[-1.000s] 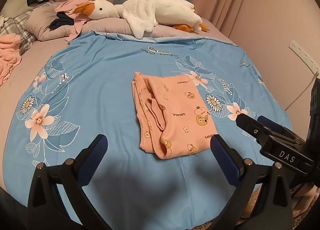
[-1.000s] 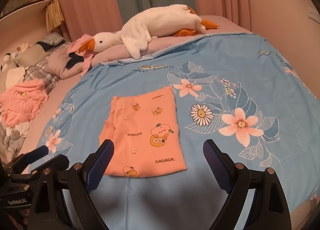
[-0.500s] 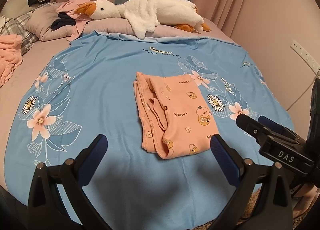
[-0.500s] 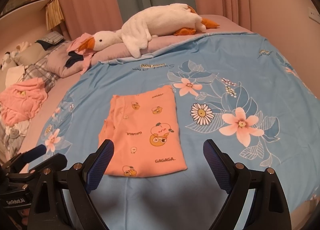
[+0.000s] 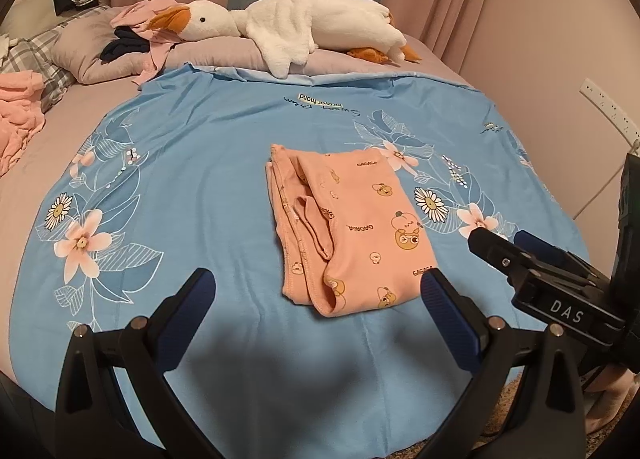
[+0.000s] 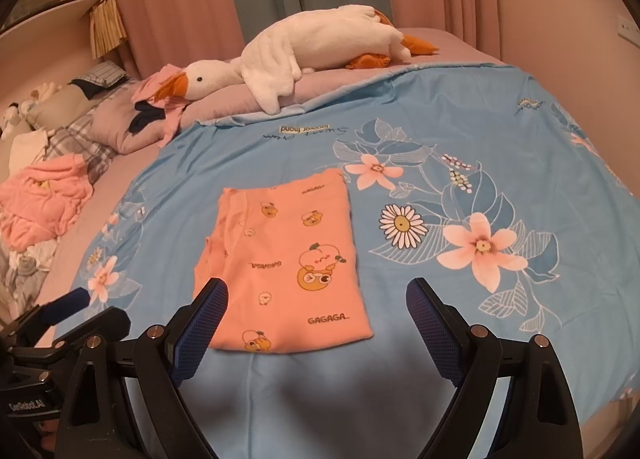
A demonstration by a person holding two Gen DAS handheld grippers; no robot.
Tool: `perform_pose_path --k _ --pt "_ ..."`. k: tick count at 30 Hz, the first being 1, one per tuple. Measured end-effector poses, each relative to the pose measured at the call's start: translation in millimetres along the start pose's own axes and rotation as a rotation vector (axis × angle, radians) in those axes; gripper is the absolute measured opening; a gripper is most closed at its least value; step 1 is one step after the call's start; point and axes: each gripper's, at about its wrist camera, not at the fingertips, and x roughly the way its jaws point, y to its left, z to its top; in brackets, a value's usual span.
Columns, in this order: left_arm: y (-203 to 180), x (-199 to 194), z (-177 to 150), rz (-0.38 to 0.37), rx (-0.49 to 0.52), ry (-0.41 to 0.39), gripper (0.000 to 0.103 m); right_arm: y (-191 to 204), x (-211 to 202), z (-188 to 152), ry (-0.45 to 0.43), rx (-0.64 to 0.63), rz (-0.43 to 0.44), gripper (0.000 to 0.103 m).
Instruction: Fold small clothes
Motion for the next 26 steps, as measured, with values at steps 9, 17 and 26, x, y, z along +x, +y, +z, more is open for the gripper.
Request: perform_pose_path --k 9,17,26 --pt "-1.6 0.3 -0.6 -0.012 0.001 0.0 0.102 -0.7 0.4 0.3 -0.001 -0.003 -0.005 0.09" --pt "-1.8 0.1 -0.5 -0.012 0.002 0.0 0.102 -1.9 0.1 -0.1 0.003 -0.002 -0.009 0.09" --pt "-2.0 -2.1 -2.1 -0.025 0.001 -0.006 0.102 -1.4 0.2 -0.1 0.003 -0.002 -0.008 0.09"
